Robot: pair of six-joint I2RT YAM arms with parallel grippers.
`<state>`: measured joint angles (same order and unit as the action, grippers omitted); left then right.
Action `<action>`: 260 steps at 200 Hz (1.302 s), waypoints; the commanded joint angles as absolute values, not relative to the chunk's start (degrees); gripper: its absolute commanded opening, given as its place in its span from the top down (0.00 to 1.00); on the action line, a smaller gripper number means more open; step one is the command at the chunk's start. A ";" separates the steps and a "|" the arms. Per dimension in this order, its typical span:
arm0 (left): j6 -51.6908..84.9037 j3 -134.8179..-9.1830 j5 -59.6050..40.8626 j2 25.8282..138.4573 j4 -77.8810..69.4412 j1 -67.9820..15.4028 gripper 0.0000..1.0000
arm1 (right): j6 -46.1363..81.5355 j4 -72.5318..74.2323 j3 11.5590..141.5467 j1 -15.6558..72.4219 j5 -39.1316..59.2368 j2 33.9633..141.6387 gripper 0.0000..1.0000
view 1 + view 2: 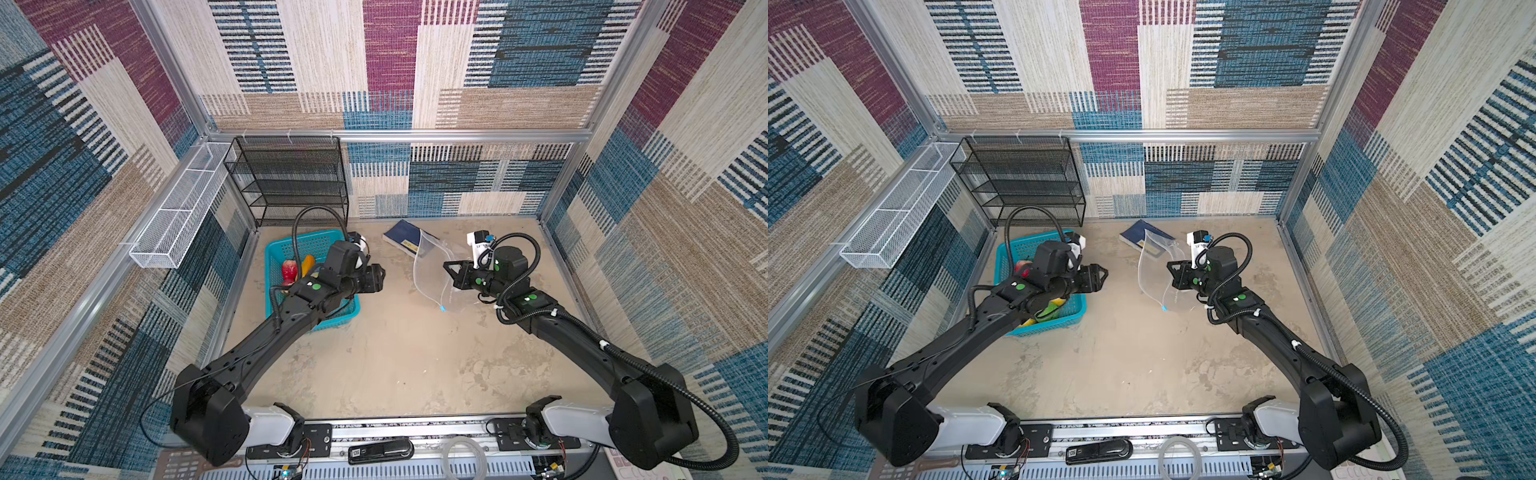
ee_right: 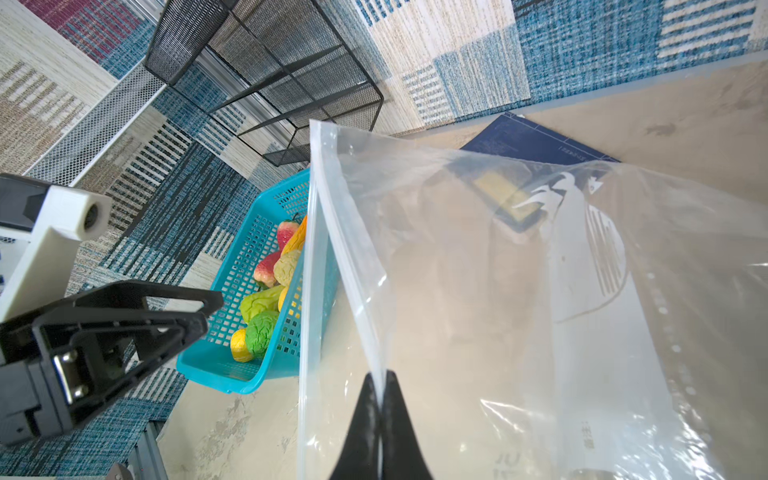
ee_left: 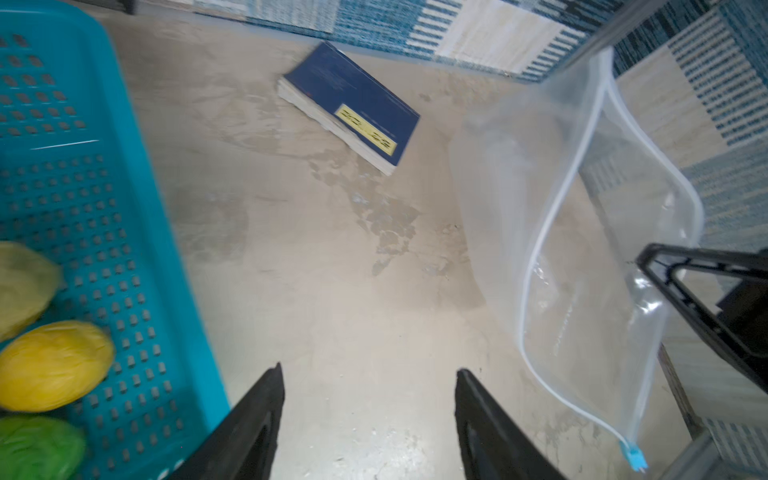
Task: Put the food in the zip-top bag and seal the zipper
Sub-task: 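Release the bag with the left gripper and move it over the basket, then lower the left gripper and grasp the yellow lemon in the basket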
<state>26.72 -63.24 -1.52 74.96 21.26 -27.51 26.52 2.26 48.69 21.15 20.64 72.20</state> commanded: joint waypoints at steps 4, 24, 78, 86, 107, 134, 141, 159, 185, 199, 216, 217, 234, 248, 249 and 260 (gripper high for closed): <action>24.58 -59.46 -0.20 71.84 22.25 -21.71 0.31 | 27.17 5.06 48.67 21.18 21.63 72.59 1.00; 24.26 -57.62 -0.69 71.72 21.92 -16.80 0.31 | 26.83 4.54 48.78 21.21 21.47 72.55 1.00; 28.50 -57.43 -0.07 79.41 22.32 -11.15 0.31 | 26.46 3.22 48.56 21.19 20.65 71.72 1.00; 28.50 -57.63 0.00 80.61 22.41 -10.99 0.31 | 26.37 3.01 48.56 21.18 20.56 71.77 1.00; 27.50 -59.20 0.20 84.29 23.43 -10.81 0.31 | 26.11 2.68 48.77 21.18 20.34 71.84 1.00; 27.09 -62.05 1.38 88.50 25.64 -10.72 0.31 | 25.97 2.61 48.95 21.18 20.33 72.19 1.00; 27.23 -62.59 1.81 89.40 26.09 -10.72 0.31 | 26.02 2.64 48.96 21.18 20.39 72.31 1.00; 27.38 -63.74 3.55 91.53 26.91 -10.72 0.30 | 26.04 2.64 48.86 21.19 20.39 72.40 1.00; 26.20 -65.56 6.66 94.63 29.14 -10.72 0.30 | 25.93 2.56 48.61 21.20 20.29 72.33 1.00; 26.01 -66.18 7.03 96.19 30.03 -10.72 0.29 | 25.89 2.55 48.52 21.19 20.04 72.18 1.00; 26.21 -66.16 5.60 97.63 29.81 -10.75 0.29 | 25.76 2.55 48.29 21.18 19.70 71.99 1.00; 26.25 -66.17 5.44 97.68 29.80 -10.73 0.29 | 25.75 2.59 48.27 21.18 19.69 71.98 1.00; 26.90 -66.18 2.97 98.67 29.47 -10.79 0.29 | 25.59 2.55 48.17 21.18 19.56 71.94 1.00; 27.46 -66.01 1.10 99.05 29.10 -10.81 0.29 | 25.49 2.46 47.98 21.19 19.53 72.08 1.00; 27.53 -66.05 0.95 99.05 29.05 -10.81 0.30 | 25.49 2.46 47.99 21.18 19.48 72.08 1.00; 27.95 -65.77 -0.54 99.12 28.49 -10.89 0.30 | 25.49 2.41 47.78 21.18 19.41 72.09 1.00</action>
<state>27.05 -65.78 3.51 98.83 28.51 -10.79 25.78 1.80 48.16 21.15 20.36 72.31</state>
